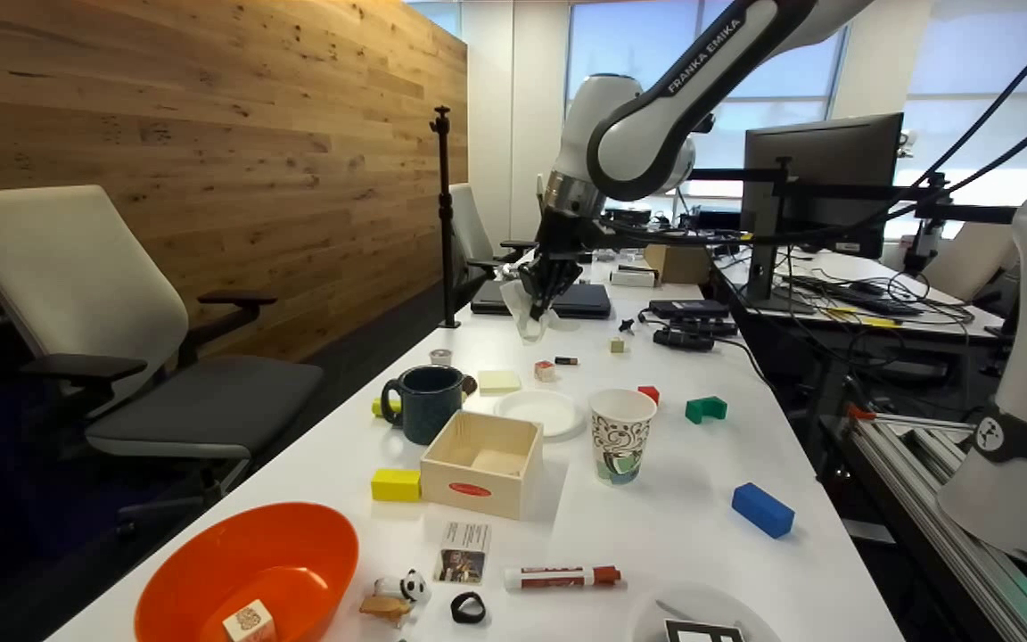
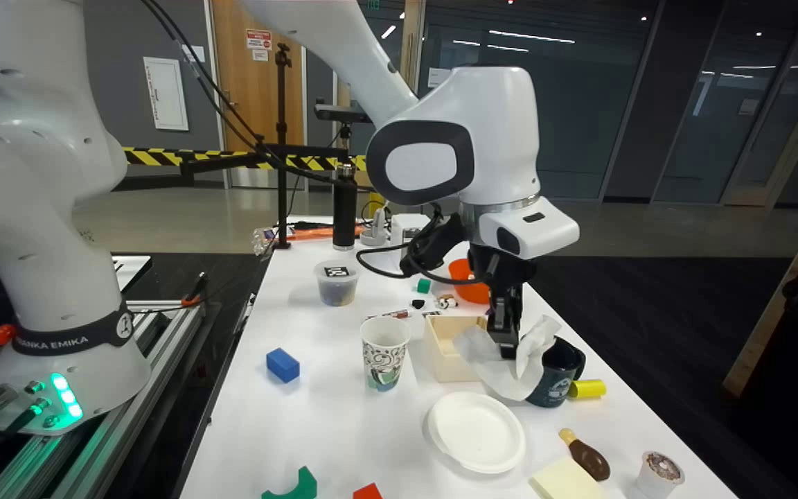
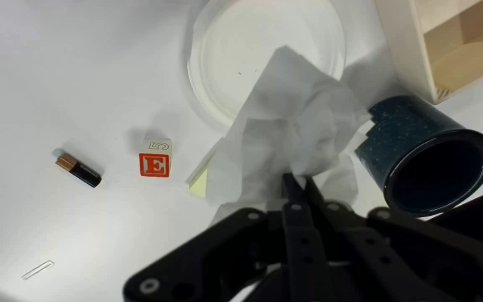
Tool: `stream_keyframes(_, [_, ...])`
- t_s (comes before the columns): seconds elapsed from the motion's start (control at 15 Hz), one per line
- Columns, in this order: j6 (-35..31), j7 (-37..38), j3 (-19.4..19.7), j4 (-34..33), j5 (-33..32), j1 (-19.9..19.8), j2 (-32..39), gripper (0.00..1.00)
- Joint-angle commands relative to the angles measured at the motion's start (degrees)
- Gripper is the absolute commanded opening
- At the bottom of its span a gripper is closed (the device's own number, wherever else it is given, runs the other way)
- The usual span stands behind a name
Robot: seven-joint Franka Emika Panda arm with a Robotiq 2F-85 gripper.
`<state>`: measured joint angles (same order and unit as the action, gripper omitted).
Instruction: Wipe the brown and yellow object with the serviette
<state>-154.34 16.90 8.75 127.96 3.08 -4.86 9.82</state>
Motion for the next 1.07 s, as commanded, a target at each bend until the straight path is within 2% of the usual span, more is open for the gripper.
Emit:
stream_keyframes(0.0, [-0.53, 0.14, -0.64, -3.42, 1.72, -0.17, 2.95, 0.01])
stream_keyframes(0.47, [-0.07, 2.65, 0.58, -14.02, 1.49, -0.26, 12.31, 0.01])
stream_keyframes(1.0, [-0.99, 3.4, -0.63, -21.01, 8.16, -1.1, 20.53, 0.01])
